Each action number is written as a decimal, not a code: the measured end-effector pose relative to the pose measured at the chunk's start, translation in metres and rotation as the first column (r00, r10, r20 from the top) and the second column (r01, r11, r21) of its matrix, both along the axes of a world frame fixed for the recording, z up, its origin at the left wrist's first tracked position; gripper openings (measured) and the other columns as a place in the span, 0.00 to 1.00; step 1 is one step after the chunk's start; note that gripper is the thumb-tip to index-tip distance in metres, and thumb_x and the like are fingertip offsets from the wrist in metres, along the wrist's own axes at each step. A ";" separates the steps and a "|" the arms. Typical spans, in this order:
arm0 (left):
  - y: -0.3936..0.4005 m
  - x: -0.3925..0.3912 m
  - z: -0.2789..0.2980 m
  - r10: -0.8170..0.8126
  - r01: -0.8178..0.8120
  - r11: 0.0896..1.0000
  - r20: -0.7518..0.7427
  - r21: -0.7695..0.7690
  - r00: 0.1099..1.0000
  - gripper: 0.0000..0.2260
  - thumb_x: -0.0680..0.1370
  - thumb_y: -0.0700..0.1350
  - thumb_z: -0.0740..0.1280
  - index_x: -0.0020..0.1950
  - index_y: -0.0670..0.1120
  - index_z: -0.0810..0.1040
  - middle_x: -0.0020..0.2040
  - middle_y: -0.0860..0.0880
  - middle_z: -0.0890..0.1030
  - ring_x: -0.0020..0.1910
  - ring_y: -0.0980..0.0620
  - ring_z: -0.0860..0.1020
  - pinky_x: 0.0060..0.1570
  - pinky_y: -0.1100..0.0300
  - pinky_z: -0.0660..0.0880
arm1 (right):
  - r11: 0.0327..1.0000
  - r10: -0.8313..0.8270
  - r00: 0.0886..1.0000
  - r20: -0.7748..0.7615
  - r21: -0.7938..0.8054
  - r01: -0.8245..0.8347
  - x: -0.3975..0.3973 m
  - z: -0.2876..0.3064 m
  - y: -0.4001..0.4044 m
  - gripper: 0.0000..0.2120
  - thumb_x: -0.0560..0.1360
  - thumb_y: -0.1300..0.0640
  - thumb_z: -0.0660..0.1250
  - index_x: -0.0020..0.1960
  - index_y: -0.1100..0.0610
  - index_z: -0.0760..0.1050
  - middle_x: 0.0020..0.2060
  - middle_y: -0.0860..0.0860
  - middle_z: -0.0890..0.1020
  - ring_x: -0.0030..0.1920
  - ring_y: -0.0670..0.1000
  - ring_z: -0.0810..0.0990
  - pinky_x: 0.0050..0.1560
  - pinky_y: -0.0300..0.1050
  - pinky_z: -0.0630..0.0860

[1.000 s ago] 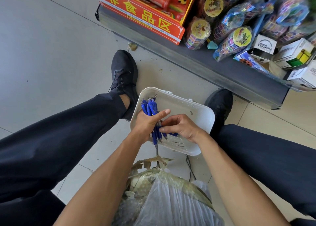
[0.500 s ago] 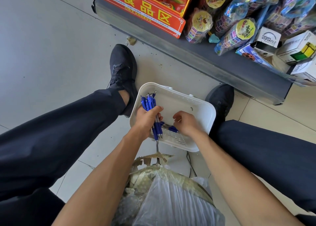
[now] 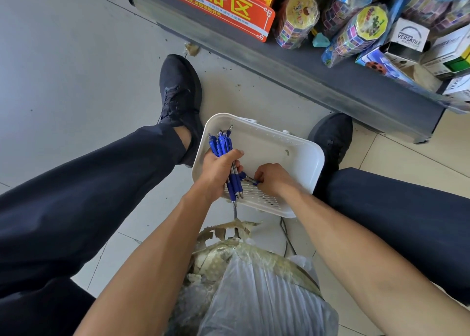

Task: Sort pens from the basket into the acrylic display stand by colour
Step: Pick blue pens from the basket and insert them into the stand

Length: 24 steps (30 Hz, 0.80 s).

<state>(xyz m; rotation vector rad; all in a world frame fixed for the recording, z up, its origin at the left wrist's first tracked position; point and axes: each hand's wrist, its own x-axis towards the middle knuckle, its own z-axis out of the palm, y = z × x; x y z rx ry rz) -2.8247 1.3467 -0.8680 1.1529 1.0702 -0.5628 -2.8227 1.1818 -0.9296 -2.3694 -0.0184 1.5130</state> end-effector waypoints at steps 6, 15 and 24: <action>-0.001 0.001 0.001 0.003 -0.003 1.000 -0.001 0.012 1.000 0.09 0.77 0.37 0.72 0.50 0.42 0.72 0.32 0.47 0.75 0.30 0.52 0.74 0.36 0.59 0.79 | 0.994 -0.109 0.994 0.008 0.016 0.109 -0.006 -0.002 -0.003 0.14 0.72 0.62 0.70 0.57 0.53 0.79 0.55 0.52 0.83 0.55 0.54 0.81 0.56 0.46 0.79; -0.001 0.000 0.004 -0.022 0.023 1.000 -0.020 0.018 1.000 0.10 0.76 0.43 0.74 0.47 0.44 0.74 0.31 0.48 0.76 0.30 0.52 0.75 0.39 0.57 0.80 | 0.712 -0.666 0.739 -0.098 0.213 0.670 -0.004 0.019 -0.004 0.08 0.70 0.61 0.76 0.47 0.52 0.80 0.42 0.50 0.83 0.44 0.51 0.82 0.42 0.42 0.77; -0.001 0.002 0.019 -0.093 0.092 0.996 0.042 0.019 0.995 0.22 0.65 0.51 0.83 0.51 0.42 0.79 0.45 0.40 0.85 0.46 0.43 0.85 0.50 0.45 0.84 | 0.294 -0.690 0.484 -0.538 0.403 0.867 0.006 0.056 0.008 0.09 0.68 0.67 0.77 0.45 0.56 0.85 0.40 0.55 0.84 0.46 0.59 0.76 0.49 0.50 0.73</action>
